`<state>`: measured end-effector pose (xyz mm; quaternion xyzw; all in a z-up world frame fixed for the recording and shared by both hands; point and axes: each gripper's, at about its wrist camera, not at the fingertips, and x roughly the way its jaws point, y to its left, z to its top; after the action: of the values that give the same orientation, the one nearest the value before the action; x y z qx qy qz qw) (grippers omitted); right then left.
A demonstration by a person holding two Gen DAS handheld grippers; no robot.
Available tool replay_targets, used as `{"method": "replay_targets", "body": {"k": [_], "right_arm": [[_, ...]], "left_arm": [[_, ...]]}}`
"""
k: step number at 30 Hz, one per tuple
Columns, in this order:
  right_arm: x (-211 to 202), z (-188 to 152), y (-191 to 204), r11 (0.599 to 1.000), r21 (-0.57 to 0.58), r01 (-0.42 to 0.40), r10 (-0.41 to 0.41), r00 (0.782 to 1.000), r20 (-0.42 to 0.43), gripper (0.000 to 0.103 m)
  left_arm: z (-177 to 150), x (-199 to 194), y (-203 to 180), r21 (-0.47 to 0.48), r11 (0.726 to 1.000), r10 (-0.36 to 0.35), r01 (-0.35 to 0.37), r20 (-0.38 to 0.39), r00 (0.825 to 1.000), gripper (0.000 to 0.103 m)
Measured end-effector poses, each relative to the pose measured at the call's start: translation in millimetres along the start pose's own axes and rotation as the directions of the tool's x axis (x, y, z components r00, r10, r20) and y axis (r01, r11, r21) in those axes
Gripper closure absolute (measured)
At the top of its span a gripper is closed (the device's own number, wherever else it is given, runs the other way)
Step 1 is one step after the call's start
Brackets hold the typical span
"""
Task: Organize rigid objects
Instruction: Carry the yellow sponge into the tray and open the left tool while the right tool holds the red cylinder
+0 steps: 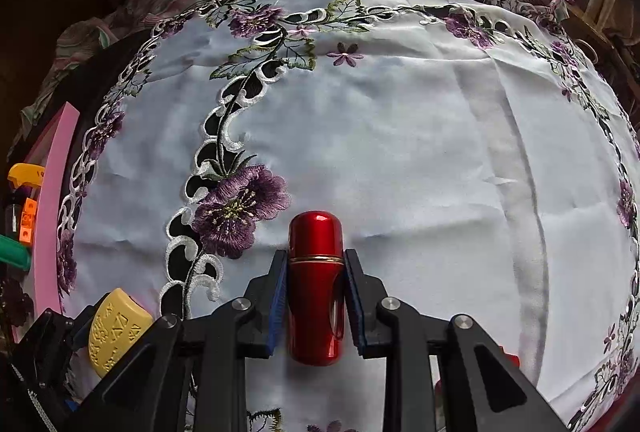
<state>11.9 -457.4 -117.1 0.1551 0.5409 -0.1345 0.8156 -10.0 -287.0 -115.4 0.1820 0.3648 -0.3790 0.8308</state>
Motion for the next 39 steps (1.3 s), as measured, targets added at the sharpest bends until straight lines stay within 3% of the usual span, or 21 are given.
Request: {"method": "replay_targets", "body": {"k": [19,25,39], "right_arm": [[1,0,9,0.996,-0.079,0.05,-0.049,0.999,0.016,0.077],[1,1,7,0.996,-0.079,0.048,-0.047,0.999,0.018,0.077],[0,0,10,0.994,-0.094,0.06,-0.057,0.998,0.027,0.077]], "left_arm": [[2,-1,-1,-0.015,1.0,0.008,-0.009,-0.019,1.0,0.06],[6,-8,2,-0.056,0.998,0.004,-0.008,-0.066,0.998,0.06],[26,-87,34,-0.171,0.985,0.042,-0.033,0.05,0.998,0.06]]}}
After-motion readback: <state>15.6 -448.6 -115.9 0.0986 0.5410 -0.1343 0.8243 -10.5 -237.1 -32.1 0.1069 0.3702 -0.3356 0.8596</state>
